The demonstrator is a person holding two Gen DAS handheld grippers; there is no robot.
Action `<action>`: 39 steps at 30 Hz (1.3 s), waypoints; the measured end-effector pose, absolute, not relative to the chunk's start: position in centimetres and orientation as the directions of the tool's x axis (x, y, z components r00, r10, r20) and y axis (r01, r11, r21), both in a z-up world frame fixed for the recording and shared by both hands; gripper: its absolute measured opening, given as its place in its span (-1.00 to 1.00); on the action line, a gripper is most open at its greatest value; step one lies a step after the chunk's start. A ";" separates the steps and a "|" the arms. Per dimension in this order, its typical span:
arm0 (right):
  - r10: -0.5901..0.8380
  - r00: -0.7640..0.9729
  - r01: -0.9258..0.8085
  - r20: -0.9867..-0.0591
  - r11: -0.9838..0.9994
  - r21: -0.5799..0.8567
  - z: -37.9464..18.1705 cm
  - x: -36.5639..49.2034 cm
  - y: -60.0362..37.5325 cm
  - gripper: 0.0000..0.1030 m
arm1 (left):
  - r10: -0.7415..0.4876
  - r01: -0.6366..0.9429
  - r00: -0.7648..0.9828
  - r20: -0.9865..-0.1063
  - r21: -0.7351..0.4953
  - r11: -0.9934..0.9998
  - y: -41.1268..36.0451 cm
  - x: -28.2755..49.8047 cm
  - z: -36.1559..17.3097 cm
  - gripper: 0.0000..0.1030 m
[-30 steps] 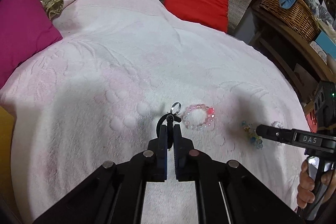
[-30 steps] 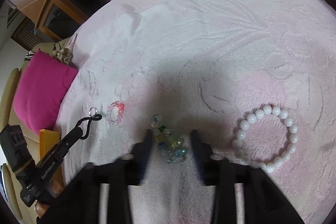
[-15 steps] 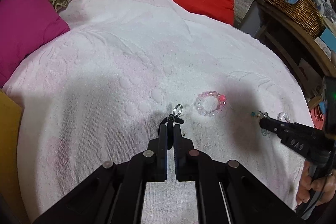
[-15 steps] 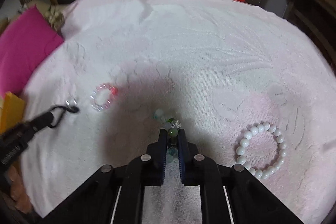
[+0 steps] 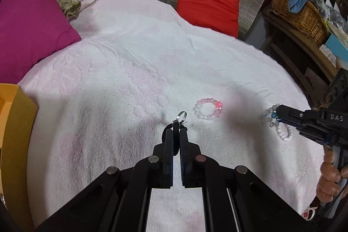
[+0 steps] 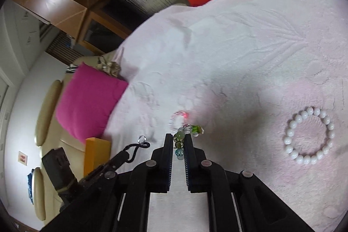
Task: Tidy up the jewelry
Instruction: 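Carry the hair clip into the box with the left tool while the right drops the crystal bracelet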
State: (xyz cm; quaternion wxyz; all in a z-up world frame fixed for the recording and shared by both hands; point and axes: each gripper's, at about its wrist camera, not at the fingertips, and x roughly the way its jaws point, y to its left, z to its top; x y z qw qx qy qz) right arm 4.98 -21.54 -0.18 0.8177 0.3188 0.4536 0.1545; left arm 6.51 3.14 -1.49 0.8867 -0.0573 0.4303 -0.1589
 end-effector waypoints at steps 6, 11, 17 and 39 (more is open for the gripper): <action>0.570 0.543 -0.056 -0.617 0.757 0.651 1.9 4.0 -18.3 -0.79 | -0.291 0.189 0.678 -0.675 -0.223 0.956 5.7 2.6 2.3 -0.90; 0.614 0.500 -0.176 -0.610 0.762 0.623 4.3 3.9 -11.1 -0.79 | -0.225 0.140 0.737 -0.637 -0.182 0.973 10.1 -2.0 5.1 -0.90; 0.690 0.389 -0.339 -0.611 0.724 0.601 6.7 4.8 1.6 -0.79 | -0.157 0.020 0.781 -0.604 -0.227 0.974 19.7 -6.8 7.7 -0.90; 0.556 0.133 -0.385 -0.821 0.792 0.474 -1.8 12.2 28.9 -0.76 | -0.014 -0.294 0.560 -0.828 -0.215 0.931 39.2 -0.4 -2.7 -0.90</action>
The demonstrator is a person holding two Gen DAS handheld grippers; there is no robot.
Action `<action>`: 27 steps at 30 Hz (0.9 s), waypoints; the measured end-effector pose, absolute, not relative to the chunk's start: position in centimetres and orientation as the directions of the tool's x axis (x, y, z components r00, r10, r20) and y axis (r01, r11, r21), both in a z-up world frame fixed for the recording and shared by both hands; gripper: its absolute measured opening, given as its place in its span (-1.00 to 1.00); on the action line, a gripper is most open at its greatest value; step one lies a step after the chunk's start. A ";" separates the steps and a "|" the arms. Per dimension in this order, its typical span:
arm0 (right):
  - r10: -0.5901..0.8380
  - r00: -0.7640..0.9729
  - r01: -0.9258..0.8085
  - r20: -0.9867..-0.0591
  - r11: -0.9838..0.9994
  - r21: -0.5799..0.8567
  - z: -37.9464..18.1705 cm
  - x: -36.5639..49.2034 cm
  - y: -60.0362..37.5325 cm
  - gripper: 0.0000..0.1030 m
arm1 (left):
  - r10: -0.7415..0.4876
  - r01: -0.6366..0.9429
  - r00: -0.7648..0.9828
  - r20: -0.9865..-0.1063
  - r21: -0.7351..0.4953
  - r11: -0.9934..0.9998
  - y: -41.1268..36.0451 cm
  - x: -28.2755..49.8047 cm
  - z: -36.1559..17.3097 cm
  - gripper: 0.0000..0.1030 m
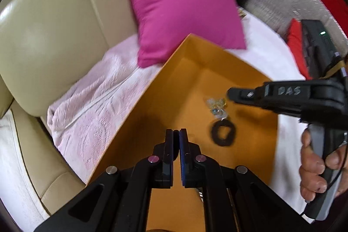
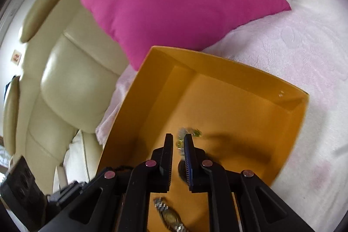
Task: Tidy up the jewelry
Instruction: 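Carry the hair clip into the box with the left tool while the right drops the crystal bracelet, then move both open tools back toward the white bead bracelet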
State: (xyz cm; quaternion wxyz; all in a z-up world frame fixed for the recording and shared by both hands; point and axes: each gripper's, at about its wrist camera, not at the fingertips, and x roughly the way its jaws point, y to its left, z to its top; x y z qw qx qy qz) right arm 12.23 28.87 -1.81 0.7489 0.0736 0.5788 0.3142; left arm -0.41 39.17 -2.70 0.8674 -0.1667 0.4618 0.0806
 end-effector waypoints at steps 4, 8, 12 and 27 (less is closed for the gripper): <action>0.546 0.172 -0.377 -0.820 0.806 0.457 -1.2 12.7 28.1 -0.74 | 0.030 -0.325 0.535 -0.845 -0.173 0.930 39.4 -0.4 -2.8 -0.89; 0.589 0.256 -0.390 -0.767 0.789 0.476 1.2 11.6 24.8 -0.74 | 0.094 -0.351 0.571 -0.816 -0.138 0.926 39.0 -1.5 -1.0 0.02; 0.598 0.324 -0.390 -0.733 0.791 0.472 3.4 9.9 20.3 -0.74 | 0.144 -0.329 0.629 -0.764 -0.095 0.939 36.4 -2.3 1.5 0.11; 0.417 0.549 -0.115 -0.725 0.896 0.428 5.5 1.8 -9.0 -0.70 | 0.019 -0.012 0.771 -0.636 0.016 1.000 14.0 -2.5 5.7 0.19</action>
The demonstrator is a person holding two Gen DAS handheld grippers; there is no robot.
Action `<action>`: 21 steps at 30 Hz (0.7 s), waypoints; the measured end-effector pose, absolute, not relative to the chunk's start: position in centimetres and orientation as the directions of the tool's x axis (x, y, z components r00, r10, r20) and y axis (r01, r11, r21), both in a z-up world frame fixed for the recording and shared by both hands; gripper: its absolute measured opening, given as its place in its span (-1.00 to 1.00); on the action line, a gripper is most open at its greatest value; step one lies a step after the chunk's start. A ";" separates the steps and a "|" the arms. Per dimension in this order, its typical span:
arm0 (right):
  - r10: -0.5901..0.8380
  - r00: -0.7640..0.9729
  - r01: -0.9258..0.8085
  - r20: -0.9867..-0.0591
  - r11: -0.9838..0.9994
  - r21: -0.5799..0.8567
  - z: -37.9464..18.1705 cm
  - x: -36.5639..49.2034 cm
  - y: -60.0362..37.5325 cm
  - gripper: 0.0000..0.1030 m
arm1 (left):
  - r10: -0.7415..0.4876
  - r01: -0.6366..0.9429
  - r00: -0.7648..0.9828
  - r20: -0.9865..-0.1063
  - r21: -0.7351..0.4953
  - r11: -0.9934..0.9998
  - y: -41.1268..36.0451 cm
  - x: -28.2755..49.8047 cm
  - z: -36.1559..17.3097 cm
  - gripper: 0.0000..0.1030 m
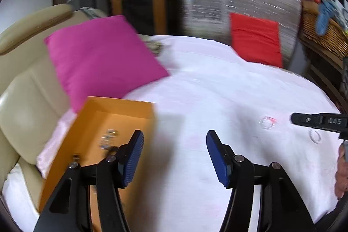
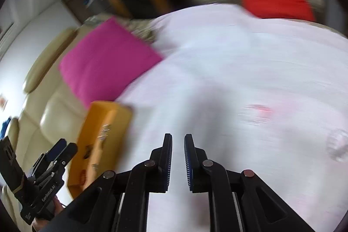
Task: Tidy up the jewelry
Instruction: 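Move both open tools back toward the white bead bracelet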
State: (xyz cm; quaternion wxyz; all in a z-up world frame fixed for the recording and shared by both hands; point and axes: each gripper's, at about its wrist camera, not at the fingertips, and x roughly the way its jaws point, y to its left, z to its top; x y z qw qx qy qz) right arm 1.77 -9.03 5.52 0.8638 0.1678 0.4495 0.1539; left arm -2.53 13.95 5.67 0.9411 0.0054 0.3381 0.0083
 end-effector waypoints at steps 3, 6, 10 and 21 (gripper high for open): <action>0.364 0.600 0.001 -0.712 0.890 0.456 4.6 0.0 -16.3 -0.46 | -0.015 0.038 0.763 -0.646 0.022 0.999 9.5 -1.8 4.2 0.19; 0.323 0.647 0.118 -0.690 0.852 0.510 3.3 -1.5 -22.7 -0.35 | -0.044 0.085 0.760 -0.648 0.032 0.996 5.9 -1.1 2.8 0.20; 0.260 0.671 0.239 -0.694 0.810 0.535 1.4 -2.2 -28.5 -0.35 | -0.059 0.120 0.746 -0.663 0.047 0.992 2.2 0.2 0.6 0.20; 0.223 0.588 0.380 -0.778 0.772 0.509 -2.1 -0.3 -34.5 -0.35 | -0.142 0.174 0.668 -0.731 -0.032 0.984 -3.6 7.2 -3.7 0.20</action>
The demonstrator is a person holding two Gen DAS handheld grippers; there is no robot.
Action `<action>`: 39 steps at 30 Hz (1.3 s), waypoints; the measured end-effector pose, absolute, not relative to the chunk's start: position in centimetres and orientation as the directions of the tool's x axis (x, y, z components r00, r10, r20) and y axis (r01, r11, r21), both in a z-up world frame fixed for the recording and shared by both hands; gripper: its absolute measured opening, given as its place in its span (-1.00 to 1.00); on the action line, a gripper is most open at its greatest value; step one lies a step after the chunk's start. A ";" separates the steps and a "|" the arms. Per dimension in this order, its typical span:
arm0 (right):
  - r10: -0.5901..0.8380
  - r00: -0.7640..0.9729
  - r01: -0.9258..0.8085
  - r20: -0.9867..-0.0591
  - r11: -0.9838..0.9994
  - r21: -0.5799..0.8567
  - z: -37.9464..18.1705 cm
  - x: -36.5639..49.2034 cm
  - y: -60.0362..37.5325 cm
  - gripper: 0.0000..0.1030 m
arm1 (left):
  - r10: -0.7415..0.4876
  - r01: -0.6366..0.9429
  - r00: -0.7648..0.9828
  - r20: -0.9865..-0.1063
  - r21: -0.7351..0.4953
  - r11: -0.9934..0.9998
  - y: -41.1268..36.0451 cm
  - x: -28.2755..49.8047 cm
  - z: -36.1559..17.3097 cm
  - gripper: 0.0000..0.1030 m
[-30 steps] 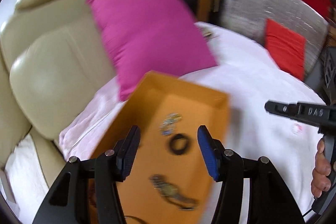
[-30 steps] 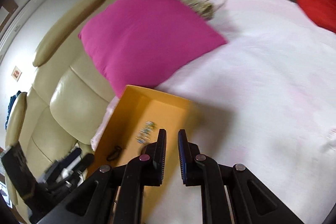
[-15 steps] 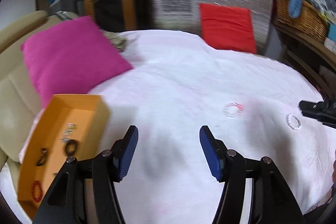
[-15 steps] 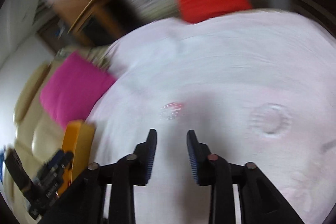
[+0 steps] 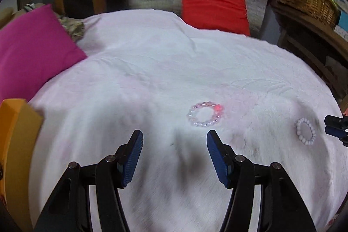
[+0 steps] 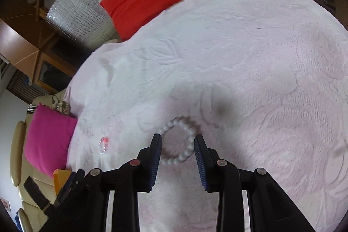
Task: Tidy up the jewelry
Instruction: 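Move both open tools back toward the white bead bracelet, then close the right tool on the white bead bracelet while the left closes on the pink bracelet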
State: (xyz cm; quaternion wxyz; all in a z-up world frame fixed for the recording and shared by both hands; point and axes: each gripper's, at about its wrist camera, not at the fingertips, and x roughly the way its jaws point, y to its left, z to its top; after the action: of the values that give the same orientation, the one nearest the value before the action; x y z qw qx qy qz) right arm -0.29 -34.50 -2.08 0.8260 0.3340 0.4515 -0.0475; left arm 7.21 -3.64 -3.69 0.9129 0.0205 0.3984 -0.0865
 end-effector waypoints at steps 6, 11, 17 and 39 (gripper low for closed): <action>0.190 0.532 0.395 -0.825 0.807 0.440 -3.7 1.9 -34.2 -0.35 | -0.199 0.247 0.641 -0.741 -0.046 0.968 -7.1 9.1 -4.5 0.20; 0.121 0.478 0.374 -0.870 0.868 0.326 -4.9 3.4 -32.5 -0.34 | -0.184 0.239 0.634 -0.751 -0.036 0.970 -7.2 10.6 -5.1 0.20; -0.083 0.451 0.300 -0.889 0.952 0.063 -4.4 3.6 -28.7 -0.70 | -0.226 0.221 0.589 -0.776 -0.114 0.969 -5.3 12.0 -5.2 0.20; 0.084 0.529 0.352 -0.845 0.884 0.308 -2.8 1.6 -30.2 -0.80 | -0.329 0.332 0.536 -0.777 -0.164 0.929 -8.3 13.3 -7.1 -0.56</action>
State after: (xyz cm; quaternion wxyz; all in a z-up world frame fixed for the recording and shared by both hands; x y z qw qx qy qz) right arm 1.64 -30.24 -2.77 0.8441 0.2277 0.4789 -0.0794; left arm 13.32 -8.31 -7.12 0.8764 0.0016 0.4431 -0.1886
